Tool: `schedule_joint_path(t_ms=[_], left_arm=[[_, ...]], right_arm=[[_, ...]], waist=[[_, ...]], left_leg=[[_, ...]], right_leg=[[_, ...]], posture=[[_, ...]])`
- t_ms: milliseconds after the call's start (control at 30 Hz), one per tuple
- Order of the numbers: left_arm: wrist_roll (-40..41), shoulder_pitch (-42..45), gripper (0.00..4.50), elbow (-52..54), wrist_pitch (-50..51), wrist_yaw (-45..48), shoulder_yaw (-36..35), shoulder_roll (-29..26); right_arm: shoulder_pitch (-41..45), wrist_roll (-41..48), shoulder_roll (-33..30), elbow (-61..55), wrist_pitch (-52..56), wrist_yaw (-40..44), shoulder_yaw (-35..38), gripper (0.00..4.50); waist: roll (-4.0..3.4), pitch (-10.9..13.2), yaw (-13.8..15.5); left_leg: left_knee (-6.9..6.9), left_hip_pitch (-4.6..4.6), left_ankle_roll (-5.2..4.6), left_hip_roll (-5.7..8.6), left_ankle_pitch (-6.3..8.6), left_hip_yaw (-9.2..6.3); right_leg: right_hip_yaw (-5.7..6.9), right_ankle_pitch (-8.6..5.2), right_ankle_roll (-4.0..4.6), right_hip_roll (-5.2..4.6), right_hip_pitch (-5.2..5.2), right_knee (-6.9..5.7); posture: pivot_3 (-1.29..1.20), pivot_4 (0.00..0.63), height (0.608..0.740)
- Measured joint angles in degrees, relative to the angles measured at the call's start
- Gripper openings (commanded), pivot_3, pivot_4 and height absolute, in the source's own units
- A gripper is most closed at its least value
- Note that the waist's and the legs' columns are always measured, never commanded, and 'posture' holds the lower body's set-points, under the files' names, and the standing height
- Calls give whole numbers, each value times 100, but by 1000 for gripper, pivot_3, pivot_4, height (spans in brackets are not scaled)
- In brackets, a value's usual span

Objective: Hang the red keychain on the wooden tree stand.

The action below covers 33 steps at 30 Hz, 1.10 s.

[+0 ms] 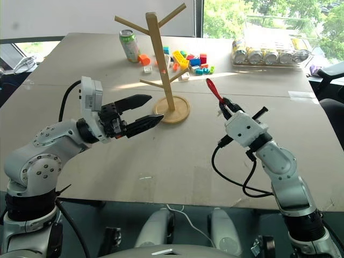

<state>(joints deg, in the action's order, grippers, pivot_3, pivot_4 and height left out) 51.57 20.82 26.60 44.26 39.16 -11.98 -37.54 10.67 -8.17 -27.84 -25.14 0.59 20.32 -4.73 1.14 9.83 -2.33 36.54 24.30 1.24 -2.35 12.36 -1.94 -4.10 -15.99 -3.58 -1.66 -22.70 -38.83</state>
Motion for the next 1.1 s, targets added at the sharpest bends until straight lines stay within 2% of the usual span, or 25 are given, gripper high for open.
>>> schedule_joint_path(t_ms=[300,567,1100], left_arm=[[781,-17,4500,2,164,-622,-554,175],[1609,-110,4500,-10,401,-724,-1039,-170],[1839,-300,4500,69,415,-816,-1038,-362]], right_arm=[[711,-764,164,748,-1291,-263,-343,25],[1258,-1012,489,1421,-1977,-346,-640,25],[1877,-1783,810,2425,-2375,-645,-877,25]], waist=[[6,4,-4],[10,6,1],[11,7,-1]], left_leg=[[1,-2,3,0,-2,-1],[1,-4,5,0,-3,-2],[0,-6,10,1,-5,-3]], right_leg=[[0,1,1,-1,0,-3],[1,2,2,-3,3,-4],[2,2,4,-4,3,-9]], posture=[[0,150,740],[0,150,740],[0,150,740]])
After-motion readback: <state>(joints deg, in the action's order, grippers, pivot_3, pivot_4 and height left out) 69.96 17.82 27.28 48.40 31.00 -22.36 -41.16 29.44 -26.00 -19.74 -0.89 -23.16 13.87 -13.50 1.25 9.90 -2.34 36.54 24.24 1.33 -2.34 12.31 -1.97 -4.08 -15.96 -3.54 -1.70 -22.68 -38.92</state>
